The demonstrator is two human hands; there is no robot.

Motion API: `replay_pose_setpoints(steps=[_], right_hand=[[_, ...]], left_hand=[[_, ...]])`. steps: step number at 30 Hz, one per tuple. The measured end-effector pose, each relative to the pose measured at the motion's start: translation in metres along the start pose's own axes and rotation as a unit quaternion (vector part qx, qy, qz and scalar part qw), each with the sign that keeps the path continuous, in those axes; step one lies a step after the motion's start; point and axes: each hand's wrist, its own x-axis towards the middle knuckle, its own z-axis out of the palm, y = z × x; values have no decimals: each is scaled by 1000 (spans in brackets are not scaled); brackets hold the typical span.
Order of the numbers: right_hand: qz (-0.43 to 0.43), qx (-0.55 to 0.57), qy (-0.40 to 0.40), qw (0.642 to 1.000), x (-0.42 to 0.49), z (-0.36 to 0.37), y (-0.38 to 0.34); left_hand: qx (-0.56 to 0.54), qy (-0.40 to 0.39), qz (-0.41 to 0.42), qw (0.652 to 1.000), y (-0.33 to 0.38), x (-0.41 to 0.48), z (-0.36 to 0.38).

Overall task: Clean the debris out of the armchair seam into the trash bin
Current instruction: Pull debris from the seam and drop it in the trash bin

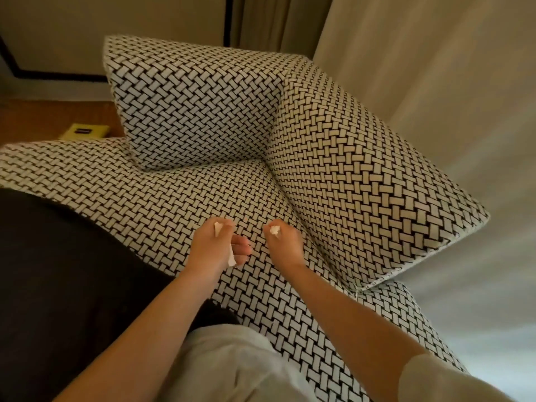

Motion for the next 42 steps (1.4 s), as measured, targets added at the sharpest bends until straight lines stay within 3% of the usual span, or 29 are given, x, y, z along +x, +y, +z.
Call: replay_pose_setpoints(steps=[6, 10, 15, 22, 26, 31, 37, 42], right_hand=[[-123, 53, -81, 988, 13, 52, -98], [-157, 85, -139, 974, 17, 94, -160], [-219, 118, -204, 947, 12, 157, -230], [-230, 129, -268, 927, -10, 260, -304], [-220, 79, -320, 918, -20, 329, -331], [-233, 10, -403, 885, -31, 410, -344], [-119, -7, -449, 885, -33, 519, -322], [-73, -57, -508, 856, -18, 594, -295]], left_hand=[[-3, 44, 12, 999, 29, 11, -66], [-50, 77, 0, 996, 55, 17, -123], [-27, 188, -60, 980, 78, 29, -207], [120, 353, -44, 927, 73, 49, -342], [132, 389, -67, 909, 45, 60, -413], [92, 383, -160, 905, -26, 84, -475], [86, 352, -192, 912, -73, 138, -523], [101, 247, -213, 940, -127, 205, -561]])
